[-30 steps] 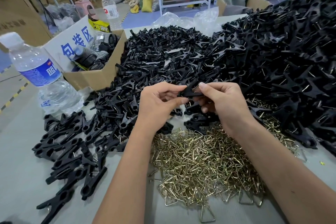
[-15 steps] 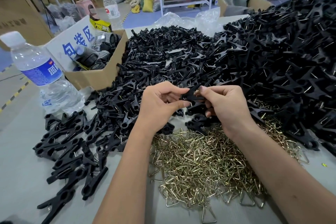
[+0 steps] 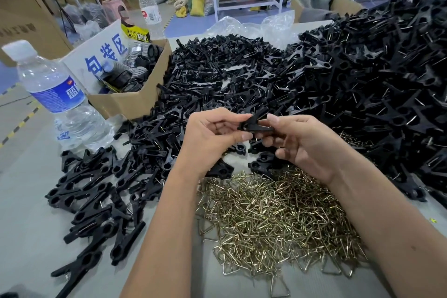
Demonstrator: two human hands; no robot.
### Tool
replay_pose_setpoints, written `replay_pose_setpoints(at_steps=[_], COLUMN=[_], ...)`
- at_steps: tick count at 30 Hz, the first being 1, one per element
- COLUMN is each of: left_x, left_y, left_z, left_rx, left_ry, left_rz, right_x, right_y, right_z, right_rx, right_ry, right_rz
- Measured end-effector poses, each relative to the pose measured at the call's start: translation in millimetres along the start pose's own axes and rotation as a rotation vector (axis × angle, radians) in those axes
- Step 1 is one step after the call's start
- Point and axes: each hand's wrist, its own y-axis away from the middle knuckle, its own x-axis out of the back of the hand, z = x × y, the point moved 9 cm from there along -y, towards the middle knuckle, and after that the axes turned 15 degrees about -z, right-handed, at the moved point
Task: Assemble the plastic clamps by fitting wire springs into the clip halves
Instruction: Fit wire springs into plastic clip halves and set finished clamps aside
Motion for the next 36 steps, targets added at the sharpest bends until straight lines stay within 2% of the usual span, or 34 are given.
replay_pose_setpoints(at_steps=[4,9,15,18,21,25,27,30,33,36], left_x=[-5.4,-0.6,1.1,2.7,2.3,5.6,14.2,38.2,72.3,107.6], left_y=[0.5,4.3,6.3,6.8,5.1,3.8,6.1,6.8,2.3,-10.3], left_z=[3.2,2.0,6.7,7.7,7.1,4.6,2.0,1.5,9.0,9.6], left_rx=[-0.007,0.012,0.0,0.009,0.014,0.006,0.032,0.121,0.25,0.415], left_ry=[0.086,0.144,0.01,-0.118,-0.141,-0.061,-0.087,-0.281,-0.522,-0.69], left_rz=[-0.06,-0.016,0.04,0.09,0.084,0.086,0.189,0.393,0.559,0.598], right_x=[-8.2,-21.7,-20.5,-17.1,-11.3,0.8,13.9,47.4,71.4,64.8], right_y=[1.4,-2.2,-4.9,-4.4,-4.5,-4.6,-6.2,-7.4,-9.8,-34.3], right_z=[6.1,9.4,14.3,16.0,20.8,7.1,-12.4,-59.9,-107.7,-131.2], right_rx=[-0.043,-0.046,-0.069,-0.077,-0.097,0.011,0.091,0.248,0.322,0.31], right_ry=[-0.297,-0.377,-0.522,-0.548,-0.575,-0.368,-0.218,0.027,0.382,0.679], right_rz=[-0.146,-0.294,-0.333,-0.311,-0.24,-0.124,-0.004,0.3,0.6,0.697])
